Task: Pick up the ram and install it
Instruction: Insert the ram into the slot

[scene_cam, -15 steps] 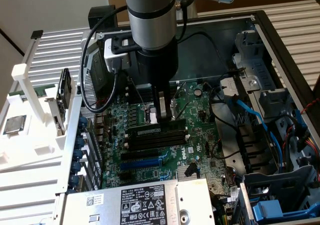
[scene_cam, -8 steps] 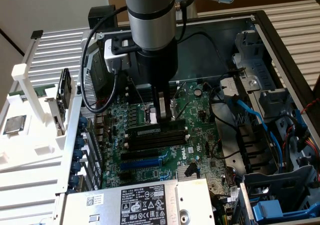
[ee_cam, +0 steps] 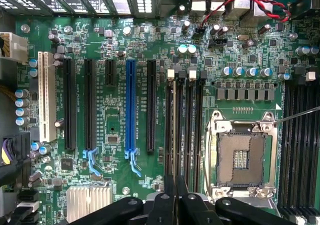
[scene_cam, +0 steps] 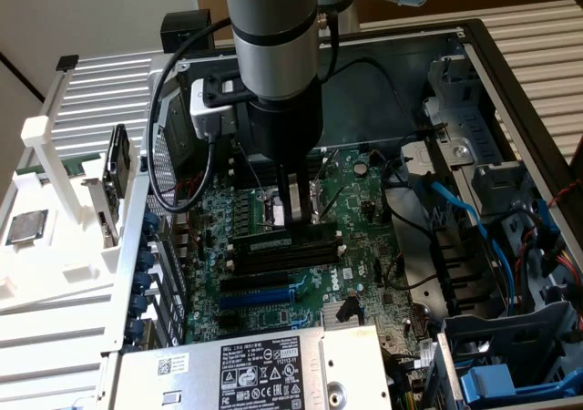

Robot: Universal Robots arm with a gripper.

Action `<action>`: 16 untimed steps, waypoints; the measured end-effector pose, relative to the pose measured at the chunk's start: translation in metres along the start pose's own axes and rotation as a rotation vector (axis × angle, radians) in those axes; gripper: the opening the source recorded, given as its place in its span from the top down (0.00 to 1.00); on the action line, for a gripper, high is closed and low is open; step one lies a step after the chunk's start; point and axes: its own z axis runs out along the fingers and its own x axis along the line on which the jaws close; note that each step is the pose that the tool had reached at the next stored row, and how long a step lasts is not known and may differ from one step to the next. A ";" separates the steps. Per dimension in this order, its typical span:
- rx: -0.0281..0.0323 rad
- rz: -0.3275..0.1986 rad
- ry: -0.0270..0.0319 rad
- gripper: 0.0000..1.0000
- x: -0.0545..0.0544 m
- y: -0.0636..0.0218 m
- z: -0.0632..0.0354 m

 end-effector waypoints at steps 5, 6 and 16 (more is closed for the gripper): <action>0.0000 0.000 -0.0025 0.88 0.001 0.0000 0.0003; 0.0000 0.000 -0.0033 0.88 0.001 0.0000 0.0003; 0.0000 0.003 -0.0143 0.88 0.005 0.0000 0.0005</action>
